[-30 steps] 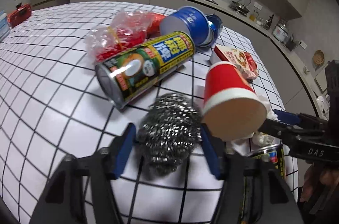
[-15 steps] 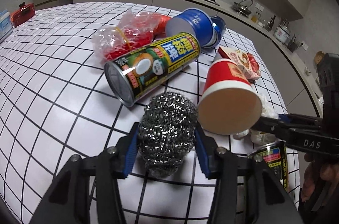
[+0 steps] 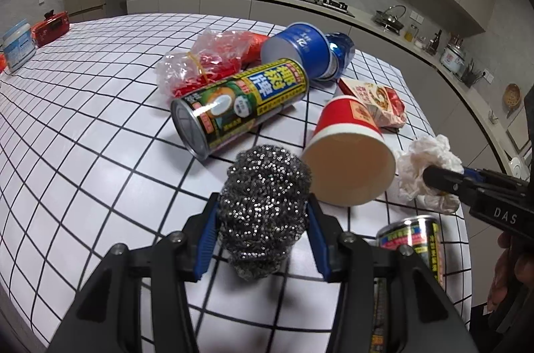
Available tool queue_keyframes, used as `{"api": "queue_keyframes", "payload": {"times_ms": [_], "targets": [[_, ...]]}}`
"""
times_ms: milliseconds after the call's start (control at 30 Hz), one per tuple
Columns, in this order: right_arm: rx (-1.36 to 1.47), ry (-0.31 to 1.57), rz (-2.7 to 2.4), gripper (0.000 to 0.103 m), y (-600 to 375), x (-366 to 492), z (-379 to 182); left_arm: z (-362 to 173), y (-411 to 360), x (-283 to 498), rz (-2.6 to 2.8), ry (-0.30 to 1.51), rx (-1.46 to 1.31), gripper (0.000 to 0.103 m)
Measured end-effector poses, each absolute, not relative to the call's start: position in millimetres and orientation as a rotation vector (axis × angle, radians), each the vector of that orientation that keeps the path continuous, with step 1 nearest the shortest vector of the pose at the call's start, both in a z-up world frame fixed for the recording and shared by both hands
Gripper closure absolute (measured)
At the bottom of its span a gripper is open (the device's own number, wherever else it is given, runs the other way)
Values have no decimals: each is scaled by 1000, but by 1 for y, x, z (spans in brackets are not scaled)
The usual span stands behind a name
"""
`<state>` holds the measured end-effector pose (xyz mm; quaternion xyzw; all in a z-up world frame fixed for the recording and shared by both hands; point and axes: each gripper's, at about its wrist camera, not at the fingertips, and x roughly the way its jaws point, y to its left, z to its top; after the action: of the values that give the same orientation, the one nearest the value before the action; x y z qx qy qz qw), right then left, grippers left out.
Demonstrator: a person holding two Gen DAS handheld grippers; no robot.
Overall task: Collect trash
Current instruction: 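Grasp the steel wool scrubber with the left tool while the right tool grasps the tissue, then carry the scrubber and tissue with both tools over the black bin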
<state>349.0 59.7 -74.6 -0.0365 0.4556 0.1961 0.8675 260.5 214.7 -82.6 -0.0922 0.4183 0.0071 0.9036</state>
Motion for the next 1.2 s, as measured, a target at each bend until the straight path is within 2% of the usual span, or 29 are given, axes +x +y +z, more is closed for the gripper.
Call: {"api": "queue_keyframes", "payload": {"times_ms": [800,1200], "targets": [[-94,873,319,67,-5,305,-53,-53,147,234,0,823,-132,53],[-70,853,222,67,-77,279,-43,-39,74,226,-98,793,-88,53]]}}
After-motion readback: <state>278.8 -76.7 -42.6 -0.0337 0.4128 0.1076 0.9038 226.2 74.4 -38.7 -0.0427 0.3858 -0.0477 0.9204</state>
